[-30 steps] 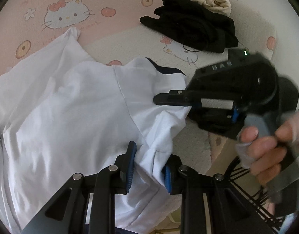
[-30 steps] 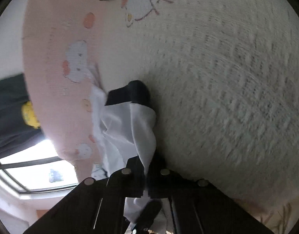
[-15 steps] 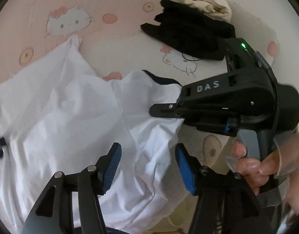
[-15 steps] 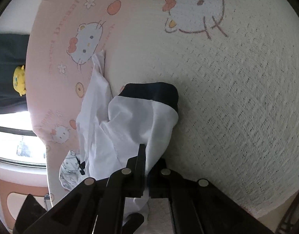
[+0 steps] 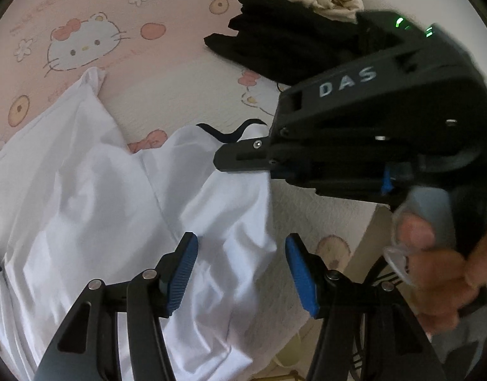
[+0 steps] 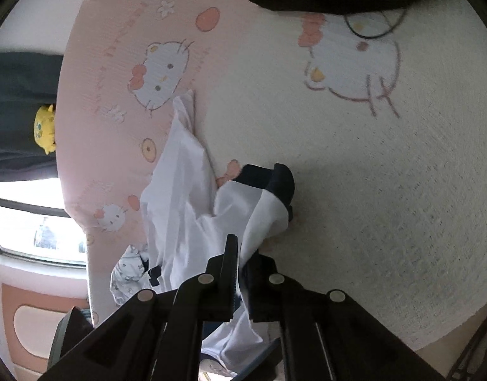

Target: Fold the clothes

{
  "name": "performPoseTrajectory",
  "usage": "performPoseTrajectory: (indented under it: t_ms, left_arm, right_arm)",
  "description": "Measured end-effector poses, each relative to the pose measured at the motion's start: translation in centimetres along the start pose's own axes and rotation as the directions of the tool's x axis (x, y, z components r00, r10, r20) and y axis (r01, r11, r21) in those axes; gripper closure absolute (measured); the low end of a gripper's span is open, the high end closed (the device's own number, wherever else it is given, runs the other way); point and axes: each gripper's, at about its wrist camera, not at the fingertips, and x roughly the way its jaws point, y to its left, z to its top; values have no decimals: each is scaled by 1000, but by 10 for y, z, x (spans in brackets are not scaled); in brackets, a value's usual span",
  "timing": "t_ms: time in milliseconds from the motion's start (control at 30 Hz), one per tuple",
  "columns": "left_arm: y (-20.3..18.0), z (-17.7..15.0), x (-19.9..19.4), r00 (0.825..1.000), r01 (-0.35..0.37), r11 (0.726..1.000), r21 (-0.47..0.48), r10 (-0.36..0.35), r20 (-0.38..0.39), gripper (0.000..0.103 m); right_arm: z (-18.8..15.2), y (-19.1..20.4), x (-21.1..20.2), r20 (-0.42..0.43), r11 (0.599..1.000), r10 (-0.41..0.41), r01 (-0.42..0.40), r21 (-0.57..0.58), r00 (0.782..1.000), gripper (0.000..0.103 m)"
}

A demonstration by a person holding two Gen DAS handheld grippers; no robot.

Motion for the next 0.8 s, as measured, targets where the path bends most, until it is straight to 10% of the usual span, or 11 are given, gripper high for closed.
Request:
performPoseTrajectory:
  t_ms: [233,500,600,800]
  left_arm:
    - [21,1,-3,998,-2,998,-63,6,54,49]
    - [26,-3,7,999,39,998,-42,-39,7,77]
    - [30,-6,10,999,44,998,-47,-43,6,77]
    - [49,-8,7,994,107,988,-115,-106,14,77]
  right_arm:
    - [0,-4,0,-14,1000,-3,3,7,1000,100]
    - [0,-15,5,-48,998,-20,23,64,999,97]
    - [0,-24,7,-49,994,-24,29,107,999,69]
    - [5,-29,8,-11,988,19,-17,151,1000,60]
